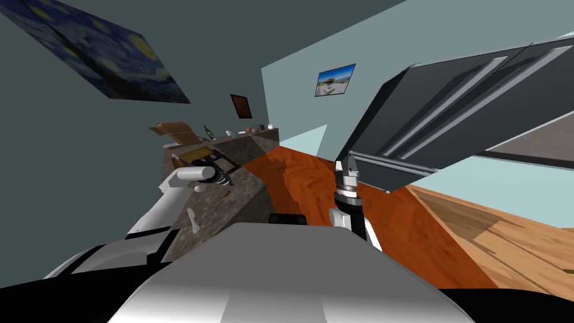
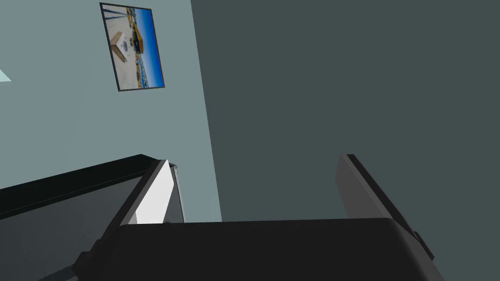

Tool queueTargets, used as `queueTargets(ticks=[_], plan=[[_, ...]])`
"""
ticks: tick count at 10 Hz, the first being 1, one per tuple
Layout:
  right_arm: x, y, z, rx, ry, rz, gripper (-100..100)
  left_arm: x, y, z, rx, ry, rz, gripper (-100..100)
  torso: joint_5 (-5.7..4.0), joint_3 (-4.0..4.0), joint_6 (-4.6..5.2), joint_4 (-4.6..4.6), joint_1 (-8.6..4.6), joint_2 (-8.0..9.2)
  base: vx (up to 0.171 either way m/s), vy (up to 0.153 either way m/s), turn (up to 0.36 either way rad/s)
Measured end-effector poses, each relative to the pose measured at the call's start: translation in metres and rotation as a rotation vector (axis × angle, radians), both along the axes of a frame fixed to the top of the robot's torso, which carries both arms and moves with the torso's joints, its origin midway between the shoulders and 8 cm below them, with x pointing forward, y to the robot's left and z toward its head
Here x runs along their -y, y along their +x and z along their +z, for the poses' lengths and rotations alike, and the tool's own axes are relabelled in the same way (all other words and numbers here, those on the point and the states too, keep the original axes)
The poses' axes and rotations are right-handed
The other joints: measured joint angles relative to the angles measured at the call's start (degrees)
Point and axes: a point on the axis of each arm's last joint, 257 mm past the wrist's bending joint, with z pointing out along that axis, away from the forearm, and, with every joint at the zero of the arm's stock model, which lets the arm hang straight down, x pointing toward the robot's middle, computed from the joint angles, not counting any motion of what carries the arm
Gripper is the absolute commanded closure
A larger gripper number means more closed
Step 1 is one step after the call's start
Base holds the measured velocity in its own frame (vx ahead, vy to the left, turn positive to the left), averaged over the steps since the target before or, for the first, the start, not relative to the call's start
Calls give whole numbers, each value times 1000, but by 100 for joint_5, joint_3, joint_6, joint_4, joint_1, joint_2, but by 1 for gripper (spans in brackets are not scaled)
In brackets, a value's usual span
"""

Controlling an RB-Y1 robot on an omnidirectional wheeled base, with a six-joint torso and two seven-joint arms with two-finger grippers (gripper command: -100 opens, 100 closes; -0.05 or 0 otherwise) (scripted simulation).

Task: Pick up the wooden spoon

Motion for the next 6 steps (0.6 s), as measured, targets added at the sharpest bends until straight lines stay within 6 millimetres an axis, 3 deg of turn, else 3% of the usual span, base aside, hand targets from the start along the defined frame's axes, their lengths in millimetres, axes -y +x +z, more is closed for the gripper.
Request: queueTargets(ticks=[4,6], plan=[[0,0,0,0,0,0,0,23,30,36,89,1,-74,-100,0,-10,1,-5,-7,-16,111,-33,-253],[0,0,0,0,0,0,0,39,28,29,69,-16,-98,-100,0,-19,-4,-9,-5,-32,159,-22,-77]])
